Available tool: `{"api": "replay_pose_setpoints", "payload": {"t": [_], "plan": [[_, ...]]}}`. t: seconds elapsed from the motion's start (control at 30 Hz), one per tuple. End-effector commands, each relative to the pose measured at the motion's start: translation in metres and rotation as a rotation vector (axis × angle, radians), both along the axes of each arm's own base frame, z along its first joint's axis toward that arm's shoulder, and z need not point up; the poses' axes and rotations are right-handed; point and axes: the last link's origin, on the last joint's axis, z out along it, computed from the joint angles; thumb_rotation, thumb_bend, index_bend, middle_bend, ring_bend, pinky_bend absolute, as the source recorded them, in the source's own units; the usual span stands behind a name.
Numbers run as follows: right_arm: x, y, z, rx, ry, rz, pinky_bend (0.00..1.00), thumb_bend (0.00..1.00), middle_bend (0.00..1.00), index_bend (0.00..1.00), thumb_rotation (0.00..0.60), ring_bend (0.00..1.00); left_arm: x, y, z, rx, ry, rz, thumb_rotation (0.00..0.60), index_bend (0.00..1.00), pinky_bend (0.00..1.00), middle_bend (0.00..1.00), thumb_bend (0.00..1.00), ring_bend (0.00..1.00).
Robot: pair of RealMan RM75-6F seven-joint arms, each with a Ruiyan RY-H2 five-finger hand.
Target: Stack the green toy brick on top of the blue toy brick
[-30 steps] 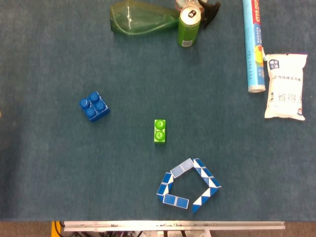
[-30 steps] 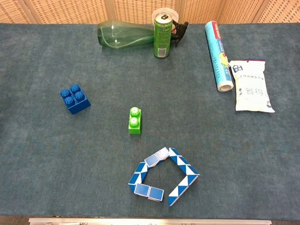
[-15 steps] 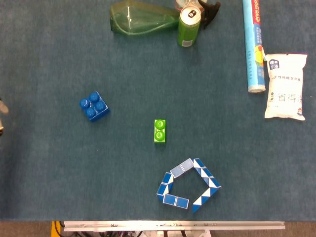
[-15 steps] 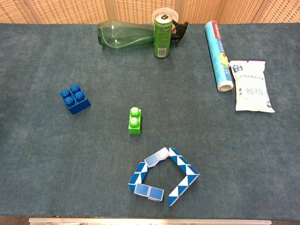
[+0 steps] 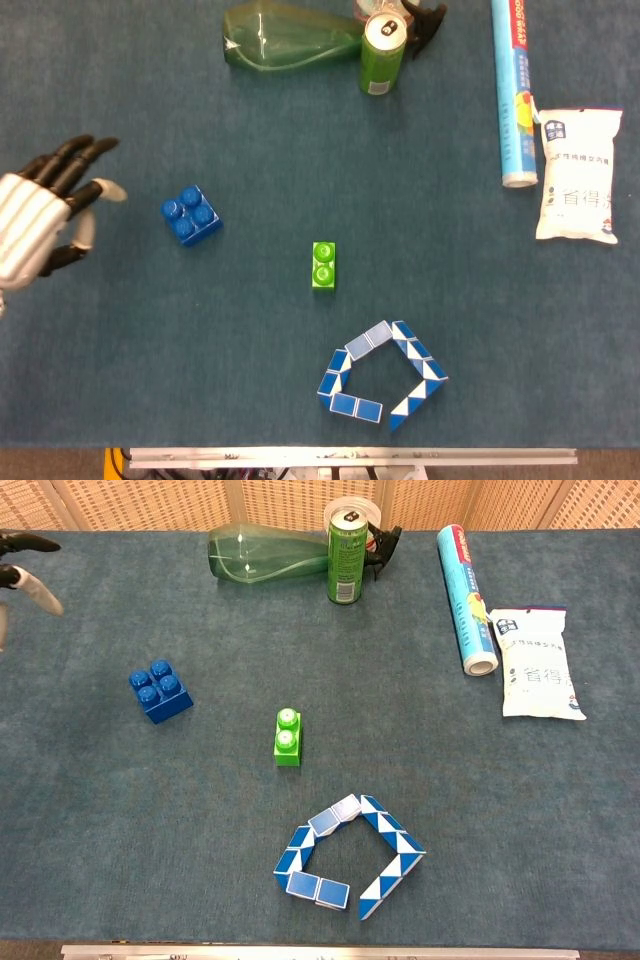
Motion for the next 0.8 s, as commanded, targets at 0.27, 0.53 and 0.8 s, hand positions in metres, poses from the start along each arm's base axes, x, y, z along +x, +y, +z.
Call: {"api": "replay_pose_setpoints", "payload": {"t": [0.27,0.53,0.8], "plan": [[-0.010,-0.001,0.013,-0.035,-0.037,-0.035,0.41,0.24,0.43,0.43,0.600,0.33,0.022,0.033,-0.034,-0.183,0.189,-0.141,0.600,0.31,0.21,0.06,0.64,0.05],[-0.016,-0.002,0.022,-0.050,-0.067,-0.052,0.41,0.24,0.43,0.43,0.600,0.33,0.041,0.045,-0.057,-0.270,0.204,-0.195,0.600,0.30,0.19,0.05,0.56,0.05],[-0.022,-0.006,0.027,-0.047,-0.093,-0.070,0.41,0.24,0.43,0.43,0.600,0.33,0.066,0.055,-0.077,-0.337,0.222,-0.259,0.600,0.28,0.17,0.03,0.20,0.02]]}}
